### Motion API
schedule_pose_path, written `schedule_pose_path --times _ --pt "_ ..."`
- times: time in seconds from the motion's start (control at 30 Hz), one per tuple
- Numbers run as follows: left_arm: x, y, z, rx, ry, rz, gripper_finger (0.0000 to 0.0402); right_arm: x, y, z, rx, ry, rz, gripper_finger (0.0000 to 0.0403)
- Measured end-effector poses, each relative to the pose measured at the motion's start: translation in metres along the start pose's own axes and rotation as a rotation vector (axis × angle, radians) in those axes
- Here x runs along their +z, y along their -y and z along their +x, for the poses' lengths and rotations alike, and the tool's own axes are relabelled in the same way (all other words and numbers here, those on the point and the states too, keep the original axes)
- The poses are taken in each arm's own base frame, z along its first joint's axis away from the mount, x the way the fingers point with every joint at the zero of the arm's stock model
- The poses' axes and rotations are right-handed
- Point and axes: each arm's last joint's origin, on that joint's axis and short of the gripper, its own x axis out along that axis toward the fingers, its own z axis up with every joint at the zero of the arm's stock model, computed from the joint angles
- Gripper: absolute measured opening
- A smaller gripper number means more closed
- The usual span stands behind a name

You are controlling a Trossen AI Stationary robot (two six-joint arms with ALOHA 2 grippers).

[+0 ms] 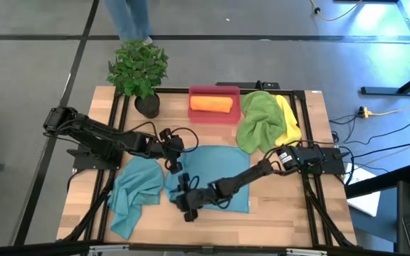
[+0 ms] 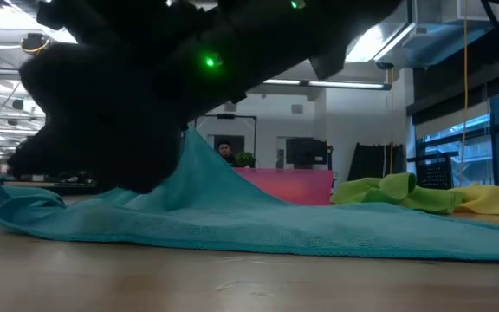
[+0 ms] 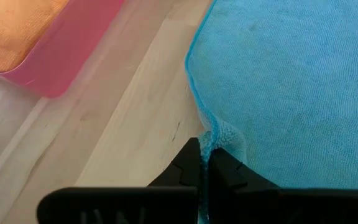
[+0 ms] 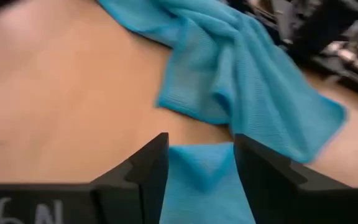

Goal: Roll microfiber towels into tight, uniform cylinder then place into a basket
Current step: Fold the right blue towel

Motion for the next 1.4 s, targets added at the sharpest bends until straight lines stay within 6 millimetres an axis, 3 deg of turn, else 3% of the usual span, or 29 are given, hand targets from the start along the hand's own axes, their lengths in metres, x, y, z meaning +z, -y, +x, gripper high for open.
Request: schedule_pose_path --times 0.47,0.67,1.03,1.23,1.4 --pt "0.0 0.0 0.0 0.0 0.001 -0.001 0.0 0.006 0.008 0.003 0.003 -0.115 -0.134 0.0184" --pt "0.0 0.0 0.0 -0.001 0.002 -0.002 0.0 -0.004 0.0 0.018 0.043 -0.168 -0.187 0.0184" --pt "0.0 0.001 0.0 -0.007 -0.002 0.001 0.0 0.006 0.0 0.032 -0.009 -0.202 -0.205 0.0179" --pt "0.0 0.001 0.0 -0.007 -0.004 0.003 0.0 0.003 0.001 0.032 -0.043 -0.24 -0.222 0.0133" --pt "0.0 0.001 0.0 -0.007 -0.005 0.003 0.0 0.004 -0.002 0.03 -0.037 -0.242 -0.229 0.006"
